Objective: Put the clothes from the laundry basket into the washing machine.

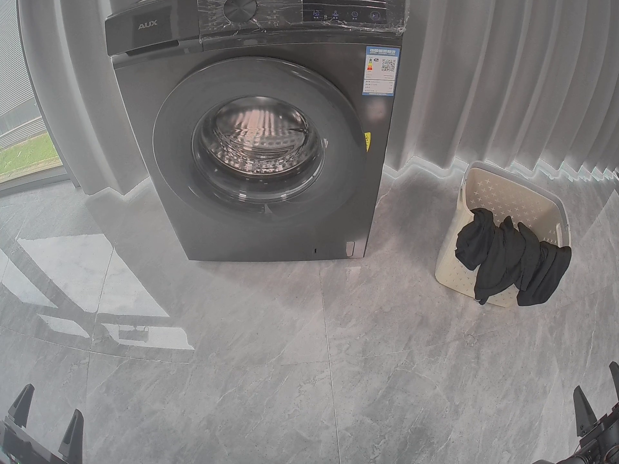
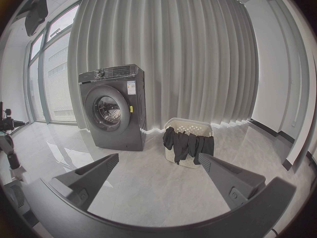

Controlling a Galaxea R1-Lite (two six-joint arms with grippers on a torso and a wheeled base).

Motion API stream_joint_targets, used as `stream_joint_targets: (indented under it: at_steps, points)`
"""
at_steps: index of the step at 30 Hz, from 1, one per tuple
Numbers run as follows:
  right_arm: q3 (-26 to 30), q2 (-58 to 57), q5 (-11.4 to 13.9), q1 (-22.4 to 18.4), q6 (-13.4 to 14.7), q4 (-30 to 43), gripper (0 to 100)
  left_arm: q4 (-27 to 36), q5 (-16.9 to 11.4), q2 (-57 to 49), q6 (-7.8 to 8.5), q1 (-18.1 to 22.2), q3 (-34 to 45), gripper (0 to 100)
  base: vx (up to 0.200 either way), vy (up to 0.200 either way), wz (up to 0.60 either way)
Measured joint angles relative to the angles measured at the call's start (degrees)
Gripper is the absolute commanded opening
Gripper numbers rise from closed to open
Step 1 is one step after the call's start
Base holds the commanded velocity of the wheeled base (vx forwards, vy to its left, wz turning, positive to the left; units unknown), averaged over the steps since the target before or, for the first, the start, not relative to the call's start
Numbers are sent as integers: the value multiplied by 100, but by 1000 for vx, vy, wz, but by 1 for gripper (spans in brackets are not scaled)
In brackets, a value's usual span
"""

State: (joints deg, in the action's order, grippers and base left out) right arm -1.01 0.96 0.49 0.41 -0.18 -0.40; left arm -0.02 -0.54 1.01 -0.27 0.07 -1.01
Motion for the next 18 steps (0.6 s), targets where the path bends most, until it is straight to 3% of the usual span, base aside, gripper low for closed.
stream_joint_targets:
  at_steps: [7,13,18]
  points:
    - [0,0,2,0,0,-2,100,2,-9,0,5,2,0,100,0,0,0]
    - [0,0,2,-1,2,-2,100,2,7,0,-22,2,0,100,200,0,0]
    - [0,0,2,-1,2,-2,100,2,-6,0,6,-2,0,100,0,0,0]
